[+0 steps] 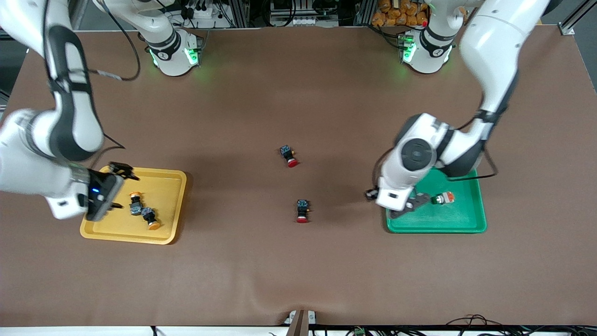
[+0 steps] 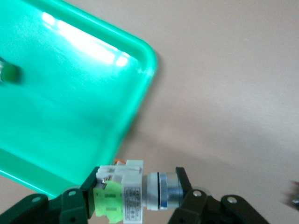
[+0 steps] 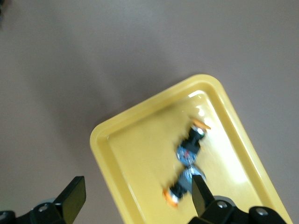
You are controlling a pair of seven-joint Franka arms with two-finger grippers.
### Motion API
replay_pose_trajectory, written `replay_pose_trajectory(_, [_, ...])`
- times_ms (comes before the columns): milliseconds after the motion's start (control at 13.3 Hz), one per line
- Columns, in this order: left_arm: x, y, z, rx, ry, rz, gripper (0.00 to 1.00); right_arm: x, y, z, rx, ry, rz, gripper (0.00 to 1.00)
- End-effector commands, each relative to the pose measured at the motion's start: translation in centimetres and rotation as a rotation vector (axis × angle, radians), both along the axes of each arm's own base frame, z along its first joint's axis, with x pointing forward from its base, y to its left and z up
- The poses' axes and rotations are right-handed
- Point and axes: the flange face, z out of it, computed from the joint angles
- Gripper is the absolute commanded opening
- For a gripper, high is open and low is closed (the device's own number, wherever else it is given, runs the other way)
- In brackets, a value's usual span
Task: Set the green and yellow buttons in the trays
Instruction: 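Place the green button in the green tray while the right gripper fills the yellow tray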
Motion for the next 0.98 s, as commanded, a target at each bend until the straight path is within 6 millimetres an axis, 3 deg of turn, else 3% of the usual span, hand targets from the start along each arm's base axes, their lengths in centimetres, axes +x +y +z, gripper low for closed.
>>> replay_pose_trajectory(0, [0.5,5.5,-0.9,0.017,0.050,-0.097,0.00,-2.2,-2.3,4.4,-0.024,0.002,-0.090,1.00])
replay_pose_trajectory(226, [1.4,12.0,-3.7,0.011,0.087,-0.139,0.00,-4.0,-3.2,8.4,-0.042,0.017,-0.207,1.00])
replay_pose_trajectory(603, [0.5,11.8,-7.1,-0.008,0.107,-0.148,0.00,-6.5,-2.4,13.8,-0.144,0.040,-0.470,1.00])
replay_pose_trajectory(678, [-0.2,11.8,-7.4,-0.002,0.120,-0.152,0.10,-6.8,-2.9,14.9,-0.154,0.045,-0.554,1.00])
replay_pose_trajectory(753, [-0.7,11.9,-7.4,0.004,0.126,-0.156,0.62,-6.9,-3.0,16.1,-0.161,0.065,-0.637,1.00])
replay_pose_trajectory(828, [-0.7,11.9,-7.0,0.008,0.122,-0.158,1.00,-7.0,-2.3,16.9,-0.168,0.083,-0.686,1.00])
replay_pose_trajectory(904, [-0.6,12.2,-6.8,0.007,0.120,-0.165,1.00,-7.3,-2.0,17.2,-0.175,0.105,-0.748,1.00])
